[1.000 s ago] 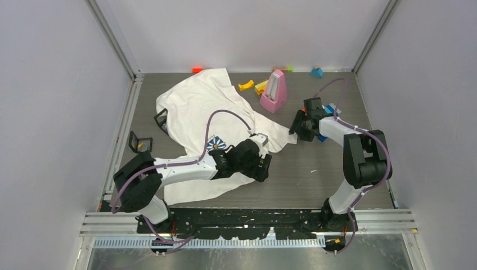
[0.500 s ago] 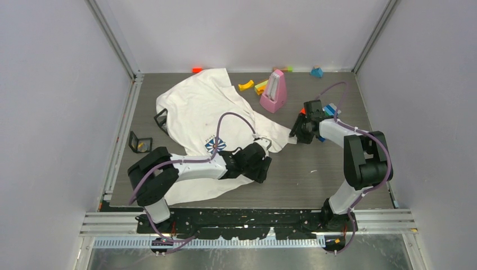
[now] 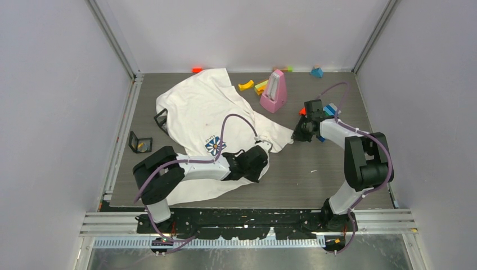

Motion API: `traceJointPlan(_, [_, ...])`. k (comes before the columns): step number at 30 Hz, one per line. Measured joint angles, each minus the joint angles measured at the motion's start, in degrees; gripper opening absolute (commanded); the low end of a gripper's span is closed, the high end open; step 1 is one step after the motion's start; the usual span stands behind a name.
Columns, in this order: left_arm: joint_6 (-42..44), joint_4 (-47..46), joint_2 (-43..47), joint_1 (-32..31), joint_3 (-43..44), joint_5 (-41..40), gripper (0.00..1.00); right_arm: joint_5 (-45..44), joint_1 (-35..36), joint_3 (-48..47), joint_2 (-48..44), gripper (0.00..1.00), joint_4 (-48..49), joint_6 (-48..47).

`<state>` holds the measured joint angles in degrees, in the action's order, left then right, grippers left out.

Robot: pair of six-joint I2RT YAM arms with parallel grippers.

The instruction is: Pin the brooch onto the clothing

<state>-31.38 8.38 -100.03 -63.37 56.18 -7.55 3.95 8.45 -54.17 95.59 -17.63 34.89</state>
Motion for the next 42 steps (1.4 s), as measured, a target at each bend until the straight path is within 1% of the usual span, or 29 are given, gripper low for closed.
traceJointPlan(3, [-0.07,-0.63,0.39,-0.11,-0.74,0.02,0.0,0.07,-0.39,-0.2,-1.16,0.01,-0.92,0.04])
traceJointPlan(6, [0.02,-2.19,2.1,-0.52,-3.28,0.57,0.0,0.46,-1.75,-1.75,-2.27,0.0,-2.49,0.07])
traceJointPlan(10, [1.62,-3.34,3.32,-2.82,-5.07,2.19,0.0,1.38,-7.43,-5.2,-4.0,0.0,-3.3,0.26])
traceJointPlan(13, [3.04,-3.63,2.62,-6.43,-4.35,3.89,0.0,2.84,-13.68,-8.85,-3.78,0.0,-3.41,0.5])
traceJointPlan(17, [5.03,-2.99,-2.47,-13.0,2.1,6.05,0.0,4.9,-20.46,-15.13,0.31,0.01,-3.61,0.59])
traceJointPlan(18, [5.53,-2.78,-3.98,-14.49,4.22,6.38,0.03,5.27,-21.66,-16.79,1.99,0.03,-3.63,0.57])
traceJointPlan(19, [6.1,-2.29,-5.33,-15.65,6.32,6.64,0.14,5.73,-22.93,-18.56,3.93,0.07,-3.8,0.55])
traceJointPlan(20, [6.47,-2.16,-6.14,-16.33,7.63,6.71,0.29,6.08,-23.85,-19.91,5.46,0.21,-4.11,0.5])
traceJointPlan(21, [6.67,-1.62,-6.91,-17.33,9.2,6.64,0.44,6.75,-25.03,-21.88,7.61,0.29,-5.07,0.35])
traceJointPlan(22, [7.06,-1.29,-7.1,-17.81,9.97,6.73,0.57,7.28,-25.79,-23.43,9.18,0.45,-5.66,0.2])
traceJointPlan(23, [7.3,-1.01,-7.1,-18.12,10.56,6.71,0.67,7.63,-26.25,-24.59,10.23,0.51,-6.32,0.09])
traceJointPlan(24, [7.48,-0.81,-6.95,-18.18,10.91,6.64,0.77,8.07,-26.77,-25.92,11.15,0.6,-6.99,-0.33])
traceJointPlan(25, [7.54,-0.72,-6.64,-18.12,10.99,6.49,0.81,8.28,-27.17,-26.84,11.45,0.65,-7.5,-0.74])
traceJointPlan(26, [7.65,-0.26,-6.08,-17.92,10.99,6.14,0.87,8.46,-27.39,-27.32,11.45,0.73,-7.96,-0.74])
traceJointPlan(28, [7.85,0.94,-4.55,-17.73,10.99,5.51,0.91,8.74,-27.52,-28.06,10.73,0.79,-8.46,-1.33])
traceJointPlan(30, [7.8,2.38,-1.9,-17.14,10.97,5.05,0.95,8.9,-27.41,-28.17,9.22,0.8,-9.18,-1.86])
traceJointPlan(35, [7.63,5.64,7.91,-14.27,10.25,5.14,0.97,9.73,-27.23,-26.14,1.97,0.8,-12.39,-3.21])
traceJointPlan(39, [6.75,7.39,16.0,-8.26,6.43,4.98,0.99,10.56,-27.21,-20.06,-7.91,0.8,-14.03,-3.87])
traceJointPlan(40, [6.27,8.02,18.45,-5.53,4.22,4.81,0.99,10.84,-27.19,-17.81,-11.02,0.8,-14.73,-3.98])
traceJointPlan(41, [6.03,8.52,19.47,-4.52,3.26,4.76,1.0,11.04,-27.19,-16.33,-12.9,0.8,-15.26,-3.98])
traceJointPlan(42, [5.68,8.72,21.07,-2.21,1.36,4.76,1.0,11.28,-27.17,-14.73,-14.75,0.8,-15.3,-4.09])
